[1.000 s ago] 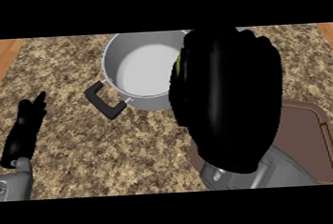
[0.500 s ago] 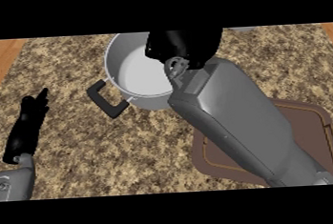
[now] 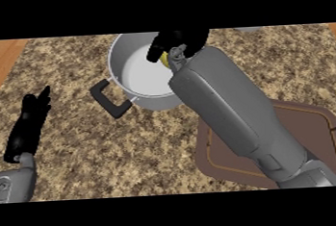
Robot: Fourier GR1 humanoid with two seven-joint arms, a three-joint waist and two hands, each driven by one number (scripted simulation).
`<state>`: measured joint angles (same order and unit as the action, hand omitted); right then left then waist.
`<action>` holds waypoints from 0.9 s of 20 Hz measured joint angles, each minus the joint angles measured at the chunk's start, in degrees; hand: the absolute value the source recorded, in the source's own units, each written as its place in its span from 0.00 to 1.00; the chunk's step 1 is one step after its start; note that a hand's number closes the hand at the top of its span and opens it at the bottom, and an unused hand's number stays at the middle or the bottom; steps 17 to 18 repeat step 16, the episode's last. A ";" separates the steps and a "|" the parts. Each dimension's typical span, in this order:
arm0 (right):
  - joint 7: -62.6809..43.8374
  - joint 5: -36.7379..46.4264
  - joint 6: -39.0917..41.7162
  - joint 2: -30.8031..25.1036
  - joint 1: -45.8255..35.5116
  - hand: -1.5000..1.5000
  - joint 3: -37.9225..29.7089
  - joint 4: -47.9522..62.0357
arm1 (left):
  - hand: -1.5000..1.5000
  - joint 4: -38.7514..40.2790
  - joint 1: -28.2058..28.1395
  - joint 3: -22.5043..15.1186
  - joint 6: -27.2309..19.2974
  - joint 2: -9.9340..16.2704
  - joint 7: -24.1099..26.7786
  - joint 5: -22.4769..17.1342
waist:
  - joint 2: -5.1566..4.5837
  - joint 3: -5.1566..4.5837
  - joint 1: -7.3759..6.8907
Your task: Pick the lemon from the tray and place it in the pot
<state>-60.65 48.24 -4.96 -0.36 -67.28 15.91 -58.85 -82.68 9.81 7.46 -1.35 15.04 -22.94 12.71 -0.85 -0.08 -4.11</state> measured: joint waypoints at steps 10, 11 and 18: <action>5.74 -6.63 -26.83 0.12 0.66 0.00 -0.50 5.35 | 0.50 1.78 -0.14 0.46 -0.23 -0.17 1.43 0.10 | 0.05 0.04 0.31; 6.39 -6.47 -29.48 0.13 1.06 0.00 -0.85 5.41 | 0.50 1.82 -0.12 0.73 -0.24 0.04 1.41 0.04 | 0.10 0.04 0.59; 7.05 -4.09 -39.23 0.11 2.79 0.00 -1.81 3.97 | 0.50 0.88 -2.68 1.64 -0.34 0.42 1.97 -0.22 | 0.65 0.06 2.04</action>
